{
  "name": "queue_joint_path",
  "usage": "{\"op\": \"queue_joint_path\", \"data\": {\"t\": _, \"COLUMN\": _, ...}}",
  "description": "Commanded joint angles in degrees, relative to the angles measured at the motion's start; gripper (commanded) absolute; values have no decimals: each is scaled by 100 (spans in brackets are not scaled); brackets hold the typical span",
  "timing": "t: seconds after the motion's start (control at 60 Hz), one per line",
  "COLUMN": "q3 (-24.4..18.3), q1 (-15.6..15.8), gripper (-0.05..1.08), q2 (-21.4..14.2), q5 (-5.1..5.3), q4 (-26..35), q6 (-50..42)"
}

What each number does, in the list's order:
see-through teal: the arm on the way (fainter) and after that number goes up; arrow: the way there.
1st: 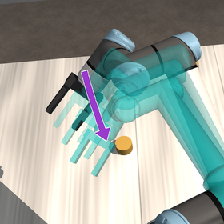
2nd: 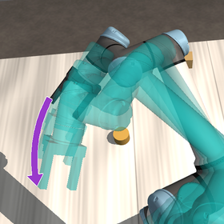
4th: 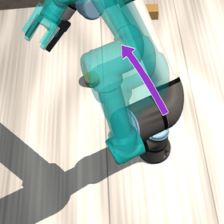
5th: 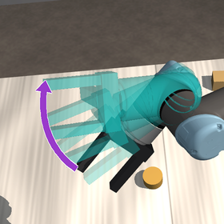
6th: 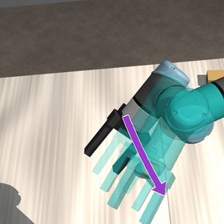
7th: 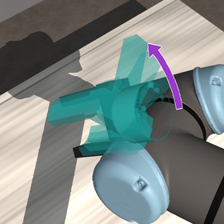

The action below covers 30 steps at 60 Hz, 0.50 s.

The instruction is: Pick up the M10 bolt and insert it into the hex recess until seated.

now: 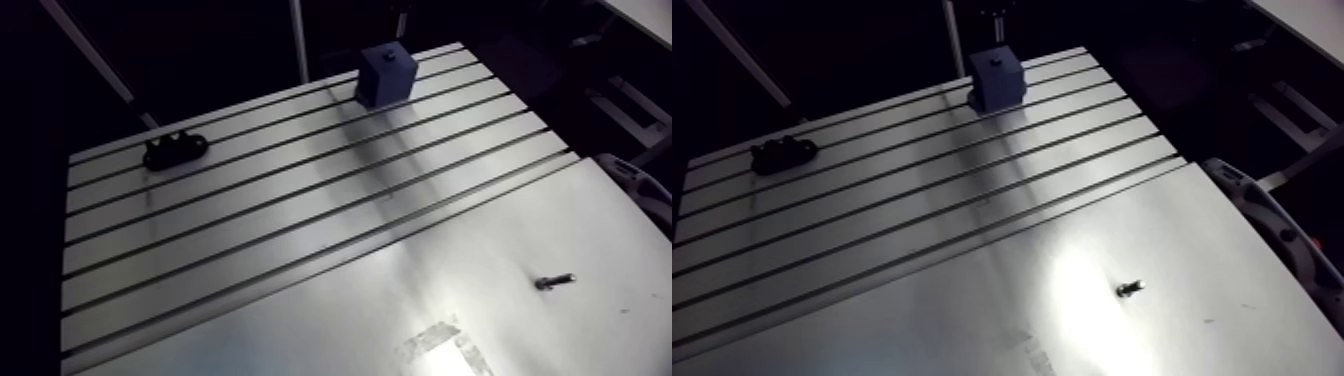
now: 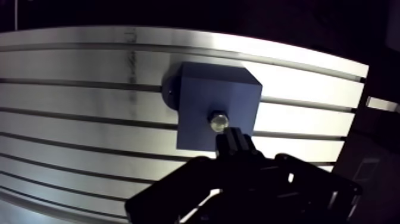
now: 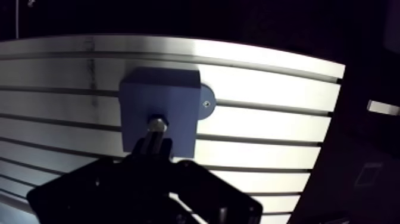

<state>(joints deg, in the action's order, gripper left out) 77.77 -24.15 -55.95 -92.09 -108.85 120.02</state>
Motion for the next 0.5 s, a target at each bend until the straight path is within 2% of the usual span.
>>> {"op": "queue_joint_path", "data": {"t": 0.017, "q3": 31, "q1": 24, "gripper": 107, "q2": 2, "q5": 3, "q4": 17, "q6": -141}}
{"op": "queue_joint_path", "data": {"t": 0.5, "q3": 5, "q1": -20, "gripper": 108, "q2": 72, "q5": 10, "q4": 26, "q6": -294}}
